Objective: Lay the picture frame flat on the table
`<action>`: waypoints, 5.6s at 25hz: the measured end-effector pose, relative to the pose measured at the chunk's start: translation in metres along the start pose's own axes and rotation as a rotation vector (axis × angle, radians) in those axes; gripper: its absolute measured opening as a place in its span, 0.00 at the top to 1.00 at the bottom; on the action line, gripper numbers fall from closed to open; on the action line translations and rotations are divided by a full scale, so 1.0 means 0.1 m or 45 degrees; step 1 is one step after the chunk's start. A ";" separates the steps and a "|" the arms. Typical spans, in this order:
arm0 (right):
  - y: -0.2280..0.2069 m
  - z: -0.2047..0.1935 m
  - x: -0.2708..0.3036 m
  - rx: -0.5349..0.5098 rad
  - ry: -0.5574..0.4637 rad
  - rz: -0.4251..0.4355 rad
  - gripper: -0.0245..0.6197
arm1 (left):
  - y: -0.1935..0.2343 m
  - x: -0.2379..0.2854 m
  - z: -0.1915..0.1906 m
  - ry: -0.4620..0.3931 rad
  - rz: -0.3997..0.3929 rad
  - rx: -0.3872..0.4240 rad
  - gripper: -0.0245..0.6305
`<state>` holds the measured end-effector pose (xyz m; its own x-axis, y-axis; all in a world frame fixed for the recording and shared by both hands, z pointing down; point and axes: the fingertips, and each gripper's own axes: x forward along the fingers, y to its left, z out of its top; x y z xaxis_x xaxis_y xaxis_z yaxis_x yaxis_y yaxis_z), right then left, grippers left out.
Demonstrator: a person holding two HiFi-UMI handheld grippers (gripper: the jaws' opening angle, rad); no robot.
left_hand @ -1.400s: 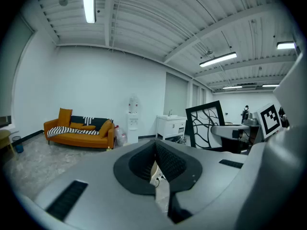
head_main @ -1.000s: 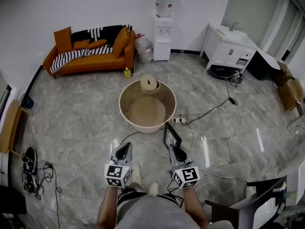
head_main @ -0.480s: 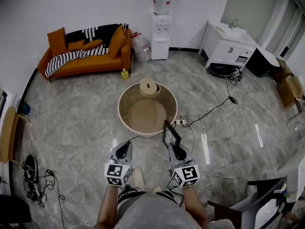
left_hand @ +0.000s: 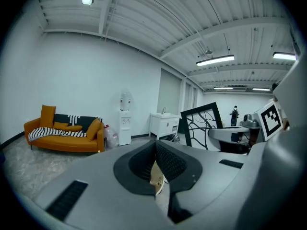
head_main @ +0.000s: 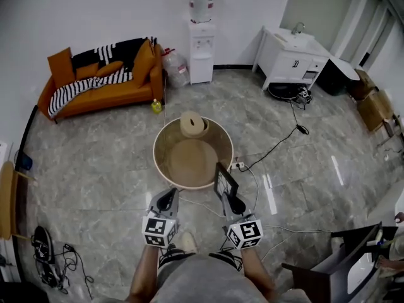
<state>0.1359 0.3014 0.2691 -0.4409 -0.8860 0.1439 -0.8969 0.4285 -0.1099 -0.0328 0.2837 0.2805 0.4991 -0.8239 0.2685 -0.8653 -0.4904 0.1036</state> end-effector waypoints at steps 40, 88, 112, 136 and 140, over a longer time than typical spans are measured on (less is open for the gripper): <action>-0.77 -0.40 3.13 0.035 0.242 0.324 0.91 | 2.02 2.03 -0.15 0.126 0.305 -0.179 0.94; -1.60 -4.02 5.00 0.228 0.827 0.447 0.91 | 3.01 4.02 -3.35 0.578 0.354 -0.375 0.94; -1.82 -4.88 5.07 0.326 0.954 0.387 0.91 | 2.98 4.31 -3.99 0.654 0.337 -0.431 0.94; -2.19 -5.12 5.39 0.337 0.952 0.282 0.89 | 2.92 4.46 -4.07 0.663 0.345 -0.454 0.94; -2.26 -5.15 5.41 0.343 0.952 0.259 0.86 | 2.94 4.51 -4.05 0.653 0.342 -0.457 0.94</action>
<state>0.0812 -0.1834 0.8788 -0.5868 -0.4024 0.7027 -0.7993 0.4266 -0.4232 -0.0811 -0.1171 0.8200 0.2562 -0.6215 0.7403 -0.9621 -0.0902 0.2572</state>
